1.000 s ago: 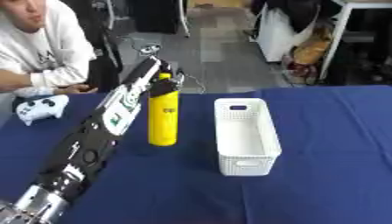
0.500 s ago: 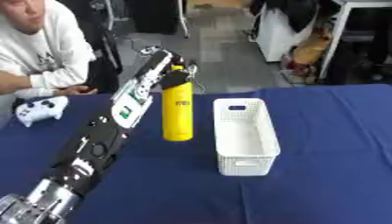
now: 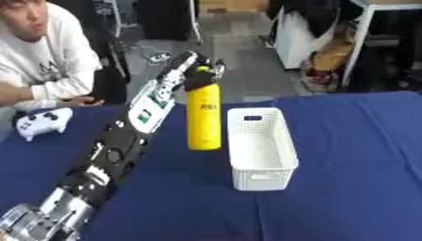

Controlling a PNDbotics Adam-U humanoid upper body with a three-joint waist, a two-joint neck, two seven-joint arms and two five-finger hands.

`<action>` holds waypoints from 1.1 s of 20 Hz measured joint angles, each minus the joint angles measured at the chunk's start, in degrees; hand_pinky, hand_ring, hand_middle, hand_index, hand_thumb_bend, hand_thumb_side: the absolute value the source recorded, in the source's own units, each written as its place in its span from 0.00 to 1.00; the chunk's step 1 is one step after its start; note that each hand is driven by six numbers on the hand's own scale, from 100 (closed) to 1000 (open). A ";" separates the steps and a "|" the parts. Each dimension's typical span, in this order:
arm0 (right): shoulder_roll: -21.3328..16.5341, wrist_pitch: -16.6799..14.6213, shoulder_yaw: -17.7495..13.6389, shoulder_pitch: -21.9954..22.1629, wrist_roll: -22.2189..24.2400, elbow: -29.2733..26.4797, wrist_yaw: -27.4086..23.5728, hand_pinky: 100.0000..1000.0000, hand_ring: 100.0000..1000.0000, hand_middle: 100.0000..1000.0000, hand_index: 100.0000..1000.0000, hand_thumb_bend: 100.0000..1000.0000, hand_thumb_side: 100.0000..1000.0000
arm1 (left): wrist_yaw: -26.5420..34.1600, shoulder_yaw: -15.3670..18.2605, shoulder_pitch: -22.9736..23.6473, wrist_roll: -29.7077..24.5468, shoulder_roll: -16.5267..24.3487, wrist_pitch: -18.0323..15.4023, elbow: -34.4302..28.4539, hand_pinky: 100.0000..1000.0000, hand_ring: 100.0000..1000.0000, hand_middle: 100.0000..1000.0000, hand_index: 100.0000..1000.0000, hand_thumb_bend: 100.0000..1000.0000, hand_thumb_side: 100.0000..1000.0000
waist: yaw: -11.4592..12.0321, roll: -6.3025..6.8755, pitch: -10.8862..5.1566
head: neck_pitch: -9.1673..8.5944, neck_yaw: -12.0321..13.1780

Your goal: Pick up objects on the table and place them in the box.

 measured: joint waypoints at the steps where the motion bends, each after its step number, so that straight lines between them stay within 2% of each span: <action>1: 0.00 0.04 0.00 -0.01 0.04 0.00 0.00 0.00 0.13 0.13 0.29 0.05 0.77 | 0.19 -0.10 -0.25 -0.15 -0.13 0.06 -0.02 0.00 0.00 0.00 0.19 0.00 0.56 | -0.01 0.05 -0.08 | -0.01 0.00; 12: 0.00 0.06 0.01 -0.17 0.25 0.00 -0.32 0.00 0.13 0.13 0.29 0.06 0.77 | 1.04 -0.76 -2.76 -1.20 -0.47 0.54 -0.28 0.00 0.00 0.00 0.19 0.00 0.56 | -0.15 0.76 -0.98 | -0.44 0.10; 22: 0.01 0.02 0.38 -1.10 0.80 0.00 -0.86 0.00 0.13 0.13 0.29 0.06 0.77 | 2.10 -0.82 -3.47 -1.38 -2.18 0.74 -0.27 0.00 0.00 0.00 0.20 0.00 0.56 | -1.28 1.14 -1.00 | -1.00 1.19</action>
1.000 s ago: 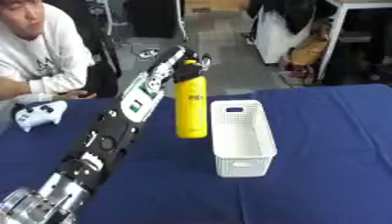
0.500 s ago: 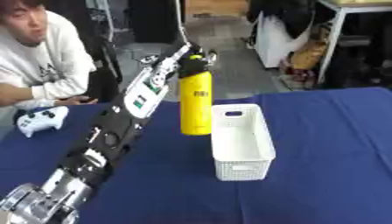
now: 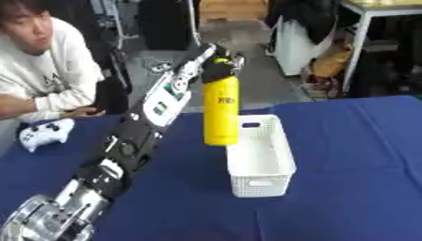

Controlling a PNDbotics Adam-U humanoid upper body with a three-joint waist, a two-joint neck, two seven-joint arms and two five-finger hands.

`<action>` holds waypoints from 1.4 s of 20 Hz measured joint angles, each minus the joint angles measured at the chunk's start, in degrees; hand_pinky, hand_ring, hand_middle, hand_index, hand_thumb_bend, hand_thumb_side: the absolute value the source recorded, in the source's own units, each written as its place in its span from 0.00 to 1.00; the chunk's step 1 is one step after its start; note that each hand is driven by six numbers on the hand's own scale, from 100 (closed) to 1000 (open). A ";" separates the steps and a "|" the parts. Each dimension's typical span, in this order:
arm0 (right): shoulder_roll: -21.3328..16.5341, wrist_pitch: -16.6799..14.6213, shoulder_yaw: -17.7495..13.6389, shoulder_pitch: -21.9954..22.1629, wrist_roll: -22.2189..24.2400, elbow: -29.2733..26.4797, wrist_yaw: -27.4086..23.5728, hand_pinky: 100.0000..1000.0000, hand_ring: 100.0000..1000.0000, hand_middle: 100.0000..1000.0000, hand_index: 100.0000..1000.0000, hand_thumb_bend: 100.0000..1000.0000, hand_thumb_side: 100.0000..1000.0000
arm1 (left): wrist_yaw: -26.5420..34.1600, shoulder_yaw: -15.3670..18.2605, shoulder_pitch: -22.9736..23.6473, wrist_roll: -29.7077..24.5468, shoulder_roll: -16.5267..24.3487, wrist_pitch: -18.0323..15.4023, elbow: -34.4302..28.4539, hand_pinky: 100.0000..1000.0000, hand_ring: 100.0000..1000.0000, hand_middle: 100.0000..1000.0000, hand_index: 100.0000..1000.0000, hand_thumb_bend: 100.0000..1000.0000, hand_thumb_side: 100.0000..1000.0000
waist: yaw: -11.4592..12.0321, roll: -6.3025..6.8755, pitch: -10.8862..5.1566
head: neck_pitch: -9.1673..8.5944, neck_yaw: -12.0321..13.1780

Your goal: Pick up objects on the table and place them in the box.

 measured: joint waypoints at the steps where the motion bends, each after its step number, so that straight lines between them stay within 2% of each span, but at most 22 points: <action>1: 0.01 -0.05 0.01 -0.15 0.07 0.00 -0.13 0.00 0.13 0.13 0.29 0.06 0.77 | 0.05 -0.02 0.00 0.00 -0.03 0.00 0.00 0.00 0.00 0.00 0.20 0.00 0.56 | -0.18 0.10 0.00 | -0.05 0.07; 13: 1.33 -0.10 0.16 -1.78 0.52 0.00 -1.14 0.00 0.13 0.13 0.29 0.06 0.77 | 0.09 -0.33 -0.02 0.16 -1.49 -0.19 0.17 0.00 0.00 0.00 0.20 0.00 0.56 | -1.64 0.45 0.38 | -1.22 1.83; 14: 1.53 -0.12 0.19 -1.96 0.55 0.00 -1.20 0.00 0.13 0.13 0.29 0.09 0.76 | 0.09 -0.34 -0.01 0.22 -1.58 -0.27 0.29 0.00 0.00 0.00 0.20 0.00 0.64 | -1.73 0.52 0.49 | -1.48 1.94; 15: 1.62 -0.14 0.21 -2.20 0.57 0.00 -1.26 0.00 0.13 0.13 0.29 0.06 0.77 | 0.09 -0.34 -0.01 0.26 -1.58 -0.30 0.33 0.00 0.00 0.00 0.20 0.00 0.56 | -1.83 0.55 0.56 | -1.60 2.17; 23: 2.48 -0.29 0.32 -3.05 0.73 0.00 -1.84 0.00 0.13 0.13 0.29 0.06 0.77 | -0.09 -0.52 0.10 0.30 -2.07 -0.74 0.45 0.00 0.00 0.00 0.20 0.00 0.56 | -2.62 0.70 1.15 | -2.53 2.75; 28: 2.54 -0.63 0.30 -3.23 0.54 0.00 -2.18 0.00 0.13 0.13 0.29 0.06 0.76 | -0.33 -0.66 0.14 0.20 -2.56 -0.90 0.76 0.00 0.00 0.00 0.21 0.00 0.56 | -2.86 0.71 1.44 | -3.70 2.33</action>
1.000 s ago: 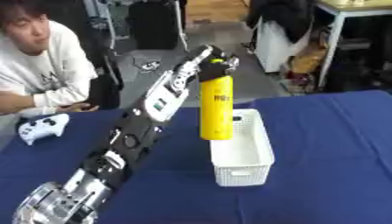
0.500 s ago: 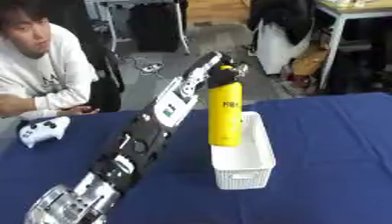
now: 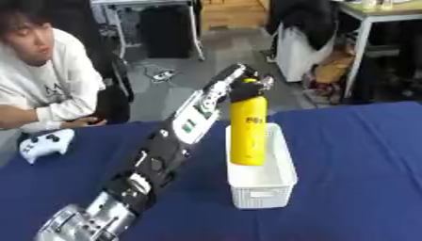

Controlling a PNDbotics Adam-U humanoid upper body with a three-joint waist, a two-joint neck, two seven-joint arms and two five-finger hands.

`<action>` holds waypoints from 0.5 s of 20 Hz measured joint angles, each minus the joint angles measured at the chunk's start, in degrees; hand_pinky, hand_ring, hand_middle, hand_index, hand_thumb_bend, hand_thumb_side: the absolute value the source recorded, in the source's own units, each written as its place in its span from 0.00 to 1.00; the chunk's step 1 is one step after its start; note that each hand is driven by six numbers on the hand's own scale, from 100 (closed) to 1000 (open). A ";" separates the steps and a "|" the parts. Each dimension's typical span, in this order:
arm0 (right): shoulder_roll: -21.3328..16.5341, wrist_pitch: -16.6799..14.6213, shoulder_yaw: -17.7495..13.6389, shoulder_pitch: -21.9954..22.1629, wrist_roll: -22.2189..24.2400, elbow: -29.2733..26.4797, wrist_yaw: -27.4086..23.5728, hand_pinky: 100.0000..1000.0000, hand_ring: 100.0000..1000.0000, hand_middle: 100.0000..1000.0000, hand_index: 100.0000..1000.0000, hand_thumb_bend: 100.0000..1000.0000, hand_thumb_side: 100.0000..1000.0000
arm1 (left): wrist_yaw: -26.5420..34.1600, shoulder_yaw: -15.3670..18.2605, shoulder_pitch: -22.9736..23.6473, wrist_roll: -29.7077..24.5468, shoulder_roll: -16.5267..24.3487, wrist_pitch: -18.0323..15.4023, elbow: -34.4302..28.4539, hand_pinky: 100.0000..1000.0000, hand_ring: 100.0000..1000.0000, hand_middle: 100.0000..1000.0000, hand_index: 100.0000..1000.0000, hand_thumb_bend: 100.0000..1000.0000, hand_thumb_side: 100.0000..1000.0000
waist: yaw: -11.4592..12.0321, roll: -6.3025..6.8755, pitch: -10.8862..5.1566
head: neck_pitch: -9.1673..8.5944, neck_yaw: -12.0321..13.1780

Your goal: Pick up objects on the table and place them in the box.

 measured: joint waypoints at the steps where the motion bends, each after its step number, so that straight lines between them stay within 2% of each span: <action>1: 0.14 -0.03 0.00 -0.03 -0.03 0.00 -0.01 0.00 0.13 0.13 0.29 0.06 0.77 | -0.11 -0.01 0.05 -0.01 -0.01 -0.12 0.10 0.00 0.00 0.00 0.21 0.00 0.56 | -0.01 0.00 0.01 | -0.38 -0.22; 7: 0.75 -0.25 -0.02 -0.48 -0.25 0.00 -0.06 0.00 0.13 0.13 0.29 0.06 0.76 | -1.26 -0.36 0.40 -0.31 -0.47 -1.32 0.98 0.00 0.00 0.00 0.24 0.00 0.58 | -0.47 0.10 0.07 | -1.78 -0.69; 9: 0.95 -0.26 -0.03 -0.51 -0.26 0.00 -0.06 0.00 0.13 0.13 0.29 0.06 0.76 | -1.89 -0.63 0.42 -0.60 -0.48 -2.52 1.04 0.00 0.00 0.00 0.35 0.00 0.60 | -0.52 0.20 0.19 | -1.79 -0.69; 10: 0.95 -0.26 -0.04 -0.59 -0.26 0.00 -0.06 0.00 0.13 0.13 0.29 0.06 0.76 | -2.31 -0.78 0.44 -0.76 -0.49 -3.34 1.15 0.00 0.02 0.14 0.44 0.00 0.67 | -0.63 0.20 0.25 | -1.79 -0.70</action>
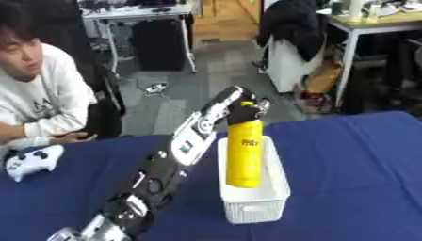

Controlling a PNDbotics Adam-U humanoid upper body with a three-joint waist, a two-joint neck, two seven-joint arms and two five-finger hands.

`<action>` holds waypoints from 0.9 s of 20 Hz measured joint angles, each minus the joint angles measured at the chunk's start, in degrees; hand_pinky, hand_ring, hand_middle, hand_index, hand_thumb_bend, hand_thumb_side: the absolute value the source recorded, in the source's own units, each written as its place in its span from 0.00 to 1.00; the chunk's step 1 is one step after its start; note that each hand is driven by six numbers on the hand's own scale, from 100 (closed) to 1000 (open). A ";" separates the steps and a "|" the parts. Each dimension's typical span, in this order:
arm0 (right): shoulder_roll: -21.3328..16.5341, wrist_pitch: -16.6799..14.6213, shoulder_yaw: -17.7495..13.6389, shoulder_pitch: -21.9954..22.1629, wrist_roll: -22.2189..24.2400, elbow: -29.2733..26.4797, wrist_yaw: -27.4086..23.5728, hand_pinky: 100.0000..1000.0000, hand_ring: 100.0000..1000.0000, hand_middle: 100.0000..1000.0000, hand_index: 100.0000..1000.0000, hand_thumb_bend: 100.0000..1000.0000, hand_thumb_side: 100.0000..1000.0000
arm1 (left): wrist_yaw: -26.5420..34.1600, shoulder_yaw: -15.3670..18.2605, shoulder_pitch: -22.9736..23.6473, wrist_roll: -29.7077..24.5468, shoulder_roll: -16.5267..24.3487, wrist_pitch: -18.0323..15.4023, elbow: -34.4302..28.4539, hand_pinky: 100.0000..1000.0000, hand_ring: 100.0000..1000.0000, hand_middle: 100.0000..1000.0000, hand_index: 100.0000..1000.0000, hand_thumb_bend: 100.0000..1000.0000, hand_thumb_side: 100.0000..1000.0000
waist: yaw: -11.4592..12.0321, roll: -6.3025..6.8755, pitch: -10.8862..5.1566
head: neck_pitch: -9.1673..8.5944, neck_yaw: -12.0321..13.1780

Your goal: Pick up objects on the table and place them in the box.

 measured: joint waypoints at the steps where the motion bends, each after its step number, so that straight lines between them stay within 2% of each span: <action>1: 0.00 0.00 -0.02 -0.15 0.00 0.00 0.00 0.00 0.13 0.13 0.29 0.06 0.76 | -0.50 -0.25 0.02 -0.22 -0.01 -0.96 0.18 0.00 0.07 0.19 0.47 0.00 0.69 | -0.08 0.00 0.04 | -0.01 -0.10; 2: 0.01 -0.01 -0.04 -0.24 -0.01 0.00 -0.01 0.00 0.13 0.13 0.29 0.06 0.76 | -1.14 -0.43 0.07 -0.59 -0.11 -2.02 0.30 0.19 0.50 0.55 0.75 0.00 0.98 | -0.16 0.02 0.06 | -0.01 -0.33; 3: 0.02 -0.02 -0.10 -0.37 -0.02 0.00 -0.01 0.00 0.13 0.13 0.29 0.06 0.76 | -1.98 -0.80 0.16 -1.39 -0.22 -3.24 0.45 0.35 0.59 0.64 0.80 0.03 1.00 | -0.21 0.04 0.06 | -0.02 -0.43; 4: 0.02 -0.03 -0.17 -0.41 -0.02 0.00 -0.01 0.00 0.13 0.13 0.29 0.06 0.77 | -3.00 -1.12 0.26 -2.51 -0.42 -4.50 0.60 0.58 0.74 0.77 0.91 0.07 1.00 | -0.22 0.09 0.06 | -0.03 -0.44; 6: 0.04 -0.11 -0.28 -0.45 -0.10 0.00 -0.04 0.00 0.13 0.13 0.29 0.06 0.77 | -5.31 -1.35 0.30 -4.71 -0.47 -7.28 1.00 0.73 0.81 0.82 0.96 0.09 1.00 | -0.32 0.21 0.07 | -0.04 -0.44; 8: 0.07 -0.21 -0.29 -0.78 -0.20 0.00 -0.10 0.00 0.13 0.13 0.29 0.06 0.77 | -7.22 -1.30 0.31 -5.99 -0.53 -9.79 1.48 0.77 0.83 0.85 0.97 0.09 1.00 | -0.38 0.27 0.08 | -0.04 -0.44; 11: 0.46 -0.26 -0.31 -0.91 -0.25 0.00 -0.18 0.00 0.13 0.13 0.29 0.07 0.77 | -8.99 -0.83 0.31 -5.77 -0.70 -12.63 1.86 0.75 0.83 0.85 0.97 0.09 1.00 | -0.37 0.31 0.09 | -0.04 -0.44; 13: 0.47 -0.28 -0.33 -0.91 -0.26 0.00 -0.18 0.00 0.13 0.13 0.29 0.06 0.77 | -9.37 -0.24 0.31 -3.78 -0.60 -14.11 1.34 0.73 0.82 0.85 0.97 0.09 1.00 | -0.21 0.32 0.09 | -0.14 -0.48; 14: 0.47 -0.28 -0.34 -0.90 -0.27 0.00 -0.18 0.00 0.13 0.13 0.29 0.06 0.77 | -9.38 0.03 0.31 -2.24 -0.29 -14.65 0.63 0.68 0.79 0.83 0.94 0.08 0.99 | -0.07 0.34 0.09 | -0.40 -0.56; 15: 0.47 -0.29 -0.40 -0.88 -0.28 0.00 -0.17 0.00 0.13 0.13 0.29 0.06 0.77 | -9.32 0.29 0.31 -0.41 0.19 -15.09 -0.50 0.68 0.78 0.83 0.94 0.07 0.98 | 0.22 0.35 0.09 | -0.87 -1.04; 16: 0.46 -0.31 -0.49 -0.85 -0.31 0.00 -0.14 0.00 0.13 0.13 0.29 0.06 0.77 | -9.10 0.53 0.45 1.60 0.93 -15.44 -2.15 0.64 0.76 0.81 0.91 0.06 0.92 | 0.60 0.40 0.09 | -1.53 -1.67; 18: 0.40 -0.36 -0.66 -0.71 -0.40 0.00 0.08 0.00 0.13 0.13 0.29 0.06 0.77 | -7.83 0.82 1.88 5.53 3.25 -15.91 -6.65 0.63 0.75 0.80 0.89 0.06 0.89 | 1.47 0.46 0.09 | -3.51 -3.44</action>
